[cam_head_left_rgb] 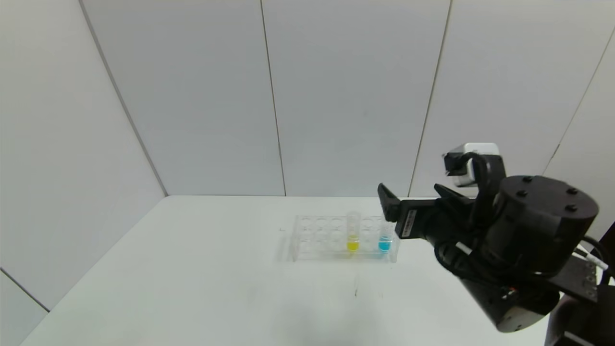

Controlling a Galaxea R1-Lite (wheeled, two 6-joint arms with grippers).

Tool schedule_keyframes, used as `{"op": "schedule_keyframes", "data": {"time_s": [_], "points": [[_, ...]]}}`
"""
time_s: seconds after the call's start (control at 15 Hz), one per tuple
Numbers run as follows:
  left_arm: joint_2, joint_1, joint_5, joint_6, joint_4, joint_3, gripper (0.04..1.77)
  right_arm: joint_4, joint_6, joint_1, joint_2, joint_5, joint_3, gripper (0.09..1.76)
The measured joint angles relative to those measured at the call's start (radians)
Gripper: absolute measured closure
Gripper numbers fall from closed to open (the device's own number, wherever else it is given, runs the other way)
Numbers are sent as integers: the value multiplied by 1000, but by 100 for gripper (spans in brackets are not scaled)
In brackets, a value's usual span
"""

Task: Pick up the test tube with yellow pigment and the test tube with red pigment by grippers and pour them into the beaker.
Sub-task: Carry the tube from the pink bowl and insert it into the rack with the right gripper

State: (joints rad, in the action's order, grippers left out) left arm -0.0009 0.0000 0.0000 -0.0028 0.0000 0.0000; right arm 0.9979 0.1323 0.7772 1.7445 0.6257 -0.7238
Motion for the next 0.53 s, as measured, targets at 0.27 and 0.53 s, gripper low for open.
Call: {"op": "schedule_keyframes", "data": {"time_s": [0.27,0.53], "points": [[0,0,0,0,0,0,5,30,42,87,116,23,13,15],[0,0,0,0,0,0,5,34,57,88,218,23,-16,15]]}}
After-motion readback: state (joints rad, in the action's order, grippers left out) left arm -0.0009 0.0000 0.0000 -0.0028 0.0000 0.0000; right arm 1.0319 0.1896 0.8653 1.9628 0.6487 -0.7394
